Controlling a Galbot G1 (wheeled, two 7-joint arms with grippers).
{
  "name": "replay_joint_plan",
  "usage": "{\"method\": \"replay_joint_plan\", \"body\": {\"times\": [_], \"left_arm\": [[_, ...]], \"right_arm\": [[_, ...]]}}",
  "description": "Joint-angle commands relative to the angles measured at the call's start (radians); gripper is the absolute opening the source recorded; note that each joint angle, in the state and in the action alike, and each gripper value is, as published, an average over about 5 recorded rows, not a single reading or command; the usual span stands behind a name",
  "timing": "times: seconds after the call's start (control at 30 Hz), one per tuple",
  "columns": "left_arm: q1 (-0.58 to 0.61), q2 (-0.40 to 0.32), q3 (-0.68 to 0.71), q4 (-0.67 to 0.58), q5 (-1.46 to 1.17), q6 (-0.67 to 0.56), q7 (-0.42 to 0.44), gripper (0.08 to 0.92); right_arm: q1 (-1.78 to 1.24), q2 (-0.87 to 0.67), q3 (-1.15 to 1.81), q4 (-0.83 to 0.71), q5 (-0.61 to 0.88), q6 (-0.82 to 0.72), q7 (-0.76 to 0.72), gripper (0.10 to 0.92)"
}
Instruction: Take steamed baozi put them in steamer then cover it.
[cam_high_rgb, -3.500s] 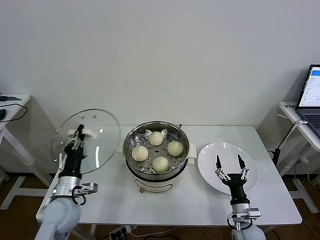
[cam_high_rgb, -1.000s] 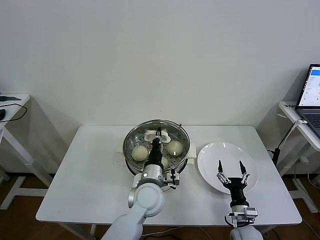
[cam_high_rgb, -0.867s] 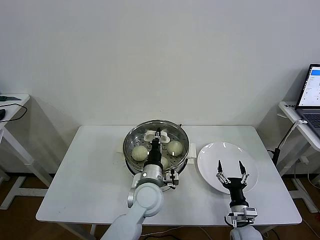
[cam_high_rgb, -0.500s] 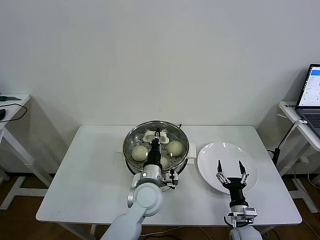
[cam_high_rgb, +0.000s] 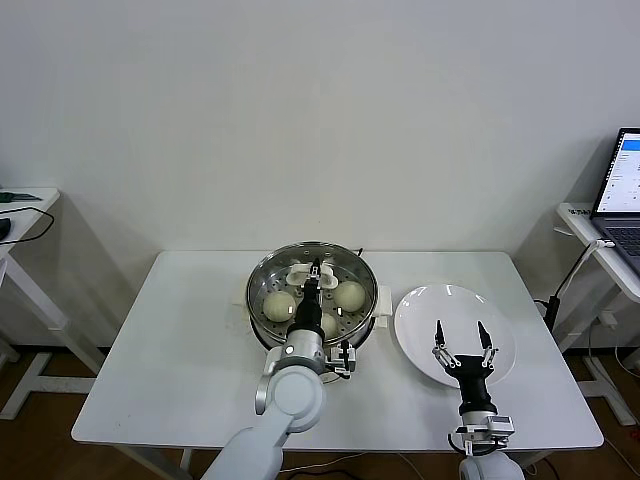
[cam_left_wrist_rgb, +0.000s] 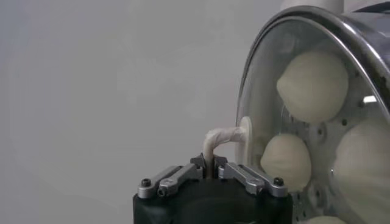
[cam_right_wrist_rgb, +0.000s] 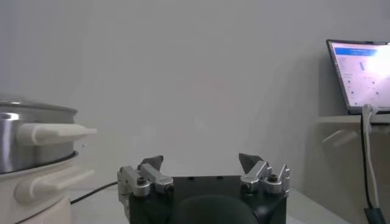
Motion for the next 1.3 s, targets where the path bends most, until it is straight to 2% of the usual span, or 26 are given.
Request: {"method": "replay_joint_plan", "body": {"times": [0.03,0.4,0.5,0.77,1.07,1.17,1.3], "left_arm": [[0.0,-0.001,-0.002,0.0,0.008,-0.007,0.004,0.187],[0.005,-0.007,-0.008,-0.001,0.014,-0.009,0.002,0.2],[0.007,-0.007,-0.008,-0.007,0.013,-0.008,-0.001,0.262],[0.02,0.003,-0.011,-0.05,0.005,-0.004,-0.005,0.495],[0.068,0.045,-0.006,-0.145,-0.027,0.0,-0.008,0.752],[0.09,0.071,-0.005,-0.182,-0.049,0.002,-0.008,0.807],[0.123,0.105,-0.013,-0.24,-0.079,0.002,-0.01,0.822]], "right_arm": [[0.0,0.0,0.0,0.001,0.0,0.001,0.0,0.823],[-0.001,0.001,0.001,0.0,-0.001,0.004,-0.001,0.823],[-0.002,0.006,0.0,-0.002,-0.004,0.006,-0.003,0.823],[-0.003,0.014,-0.009,-0.005,-0.014,0.009,-0.006,0.823],[0.002,0.016,-0.015,-0.001,-0.017,0.007,-0.006,0.823],[0.002,0.016,-0.014,0.001,-0.017,0.009,-0.009,0.823],[0.002,0.012,-0.01,0.002,-0.02,0.009,-0.017,0.823]]}}
